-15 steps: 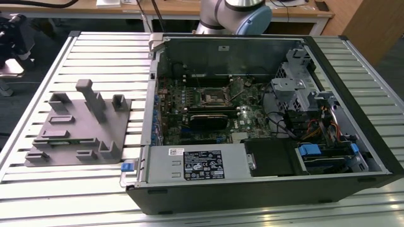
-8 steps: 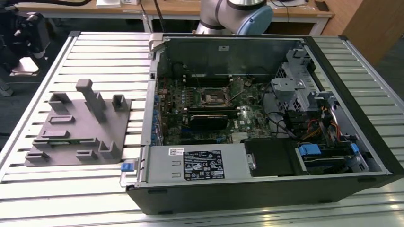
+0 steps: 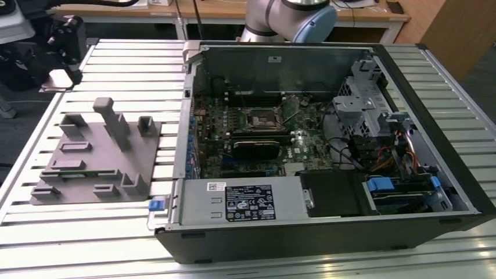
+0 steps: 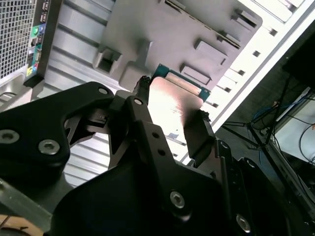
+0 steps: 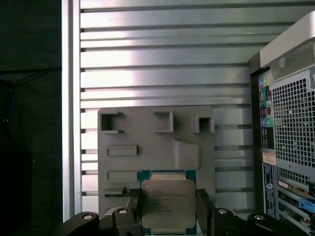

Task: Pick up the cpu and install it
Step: 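Pick up the cpu and move it towards the insertion slot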

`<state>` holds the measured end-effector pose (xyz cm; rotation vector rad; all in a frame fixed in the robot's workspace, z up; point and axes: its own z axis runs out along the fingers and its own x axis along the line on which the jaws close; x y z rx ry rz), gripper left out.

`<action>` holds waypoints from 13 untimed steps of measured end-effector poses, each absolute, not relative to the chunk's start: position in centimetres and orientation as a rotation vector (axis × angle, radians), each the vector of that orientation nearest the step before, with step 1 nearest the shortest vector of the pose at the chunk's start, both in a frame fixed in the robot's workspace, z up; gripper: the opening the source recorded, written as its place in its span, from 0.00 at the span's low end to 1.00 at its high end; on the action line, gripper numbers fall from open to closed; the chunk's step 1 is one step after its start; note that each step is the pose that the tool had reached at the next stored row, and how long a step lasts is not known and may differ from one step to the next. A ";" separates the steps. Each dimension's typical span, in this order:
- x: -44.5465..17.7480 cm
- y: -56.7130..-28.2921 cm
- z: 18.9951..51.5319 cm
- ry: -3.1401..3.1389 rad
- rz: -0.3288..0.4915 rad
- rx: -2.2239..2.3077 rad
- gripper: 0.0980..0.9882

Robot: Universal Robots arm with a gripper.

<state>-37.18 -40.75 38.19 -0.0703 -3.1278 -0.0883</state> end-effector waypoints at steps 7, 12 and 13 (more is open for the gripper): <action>-35.6 -40.7 38.2 -3.128 -0.091 -0.070 0.49; -34.9 -40.7 38.2 -3.128 -0.091 -0.070 0.49; -34.7 -40.7 38.2 -3.128 -0.091 -0.070 0.49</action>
